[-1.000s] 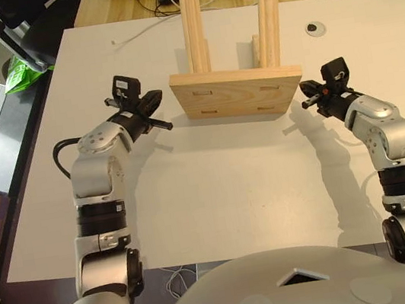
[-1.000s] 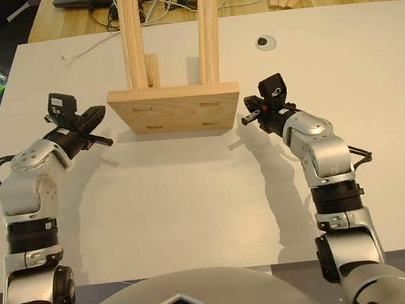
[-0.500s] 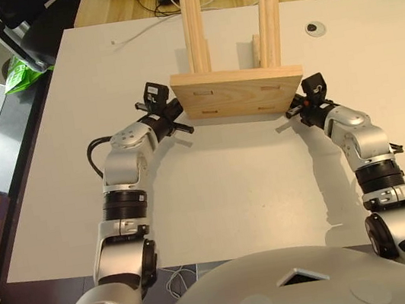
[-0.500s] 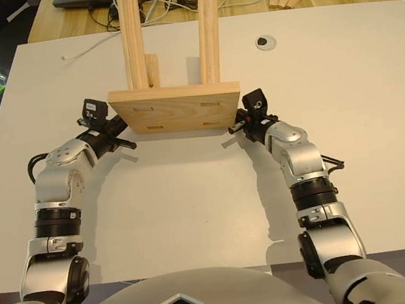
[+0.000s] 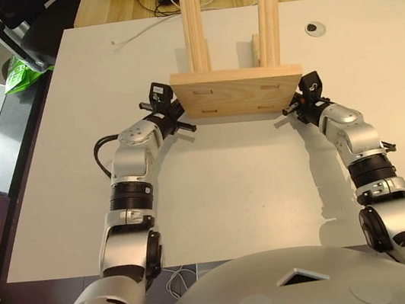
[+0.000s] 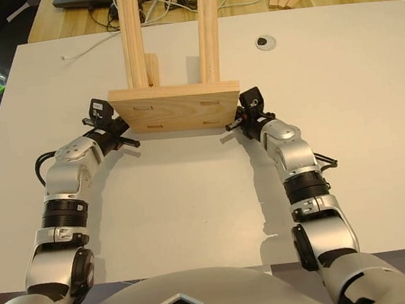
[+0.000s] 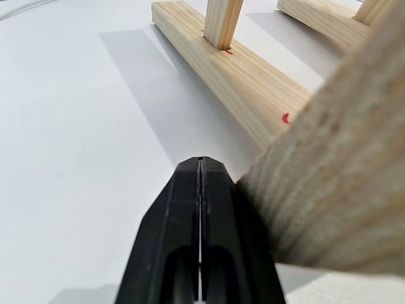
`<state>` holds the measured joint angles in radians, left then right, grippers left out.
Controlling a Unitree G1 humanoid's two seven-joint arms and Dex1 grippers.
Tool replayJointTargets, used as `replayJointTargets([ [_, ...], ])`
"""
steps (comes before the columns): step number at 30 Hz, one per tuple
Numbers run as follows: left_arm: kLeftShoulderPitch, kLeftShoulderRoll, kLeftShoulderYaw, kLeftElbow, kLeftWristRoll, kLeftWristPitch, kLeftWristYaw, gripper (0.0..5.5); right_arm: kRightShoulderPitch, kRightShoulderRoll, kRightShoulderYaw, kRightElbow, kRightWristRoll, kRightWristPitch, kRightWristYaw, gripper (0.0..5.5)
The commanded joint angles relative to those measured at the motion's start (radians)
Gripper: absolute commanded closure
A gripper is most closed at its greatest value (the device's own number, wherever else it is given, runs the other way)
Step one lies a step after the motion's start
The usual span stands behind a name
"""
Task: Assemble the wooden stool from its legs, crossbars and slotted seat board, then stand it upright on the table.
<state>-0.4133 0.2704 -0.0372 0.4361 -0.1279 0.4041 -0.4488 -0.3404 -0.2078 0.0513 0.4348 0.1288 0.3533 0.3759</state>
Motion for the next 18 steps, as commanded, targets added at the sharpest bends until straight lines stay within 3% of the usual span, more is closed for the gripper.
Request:
replayJointTargets([
  [1,-0.031,-0.030,-0.009,0.024,0.009,-0.021,0.004,5.50,-0.021,0.024,0.007,0.010,-0.008,-0.003,0.001,5.45],
  [18,-0.119,-0.022,0.027,0.232,0.075,-0.145,0.119,5.50,-0.067,0.035,-0.016,0.107,-0.061,-0.089,-0.101,5.45],
])
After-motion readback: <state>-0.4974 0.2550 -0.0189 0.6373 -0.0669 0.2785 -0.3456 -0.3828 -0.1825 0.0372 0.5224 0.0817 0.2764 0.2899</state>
